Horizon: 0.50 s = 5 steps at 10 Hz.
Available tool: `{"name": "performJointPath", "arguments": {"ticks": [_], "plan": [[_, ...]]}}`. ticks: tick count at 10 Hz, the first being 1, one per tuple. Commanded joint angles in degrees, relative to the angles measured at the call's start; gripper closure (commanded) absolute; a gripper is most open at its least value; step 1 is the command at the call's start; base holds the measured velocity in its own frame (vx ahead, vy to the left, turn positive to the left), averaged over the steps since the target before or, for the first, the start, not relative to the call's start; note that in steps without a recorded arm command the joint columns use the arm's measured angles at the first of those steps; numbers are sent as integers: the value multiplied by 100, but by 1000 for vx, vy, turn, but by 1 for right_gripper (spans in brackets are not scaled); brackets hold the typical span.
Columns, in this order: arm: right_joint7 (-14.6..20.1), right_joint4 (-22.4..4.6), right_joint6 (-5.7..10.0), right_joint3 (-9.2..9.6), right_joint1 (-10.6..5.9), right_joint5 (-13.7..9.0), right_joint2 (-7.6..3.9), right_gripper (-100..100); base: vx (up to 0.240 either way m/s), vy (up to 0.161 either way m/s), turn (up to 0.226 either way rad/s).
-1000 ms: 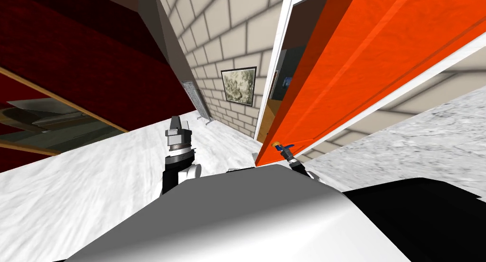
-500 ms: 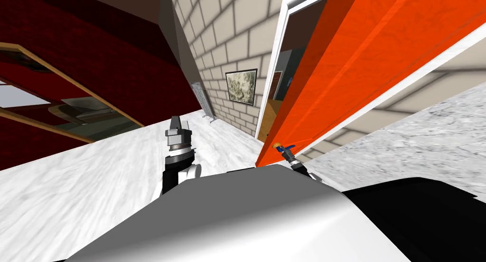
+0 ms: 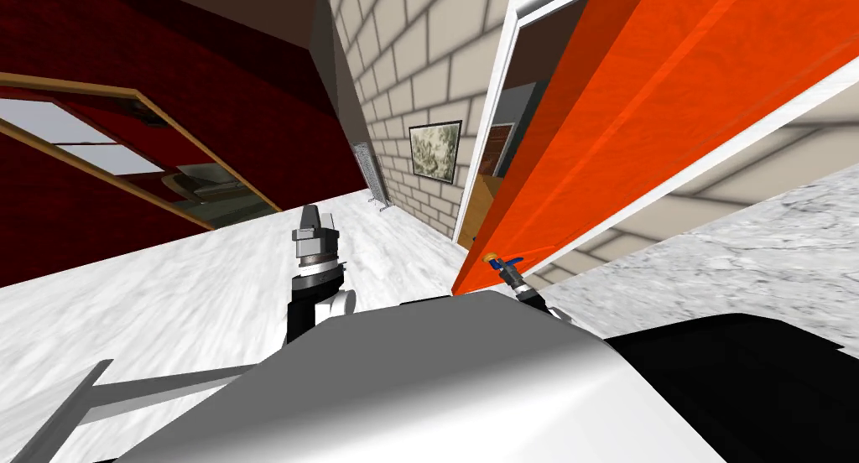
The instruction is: Pull the door open
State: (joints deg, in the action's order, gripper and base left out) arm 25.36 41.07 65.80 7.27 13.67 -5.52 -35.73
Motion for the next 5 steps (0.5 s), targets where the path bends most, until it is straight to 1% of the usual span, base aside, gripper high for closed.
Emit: {"name": "performJointPath", "arguments": {"ticks": [1, 3, 4, 5], "plan": [[7, -38, 73, 3, 10, -3, -24, 100, -184, -64, 111], [24, -109, 168, 19, 13, -7, -49, 100, -184, -93, 159], [32, -140, 210, 26, 14, -9, -60, 100, -201, -62, 179], [39, -168, 246, 31, 15, -10, -70, 100, -208, -42, 133]]}}
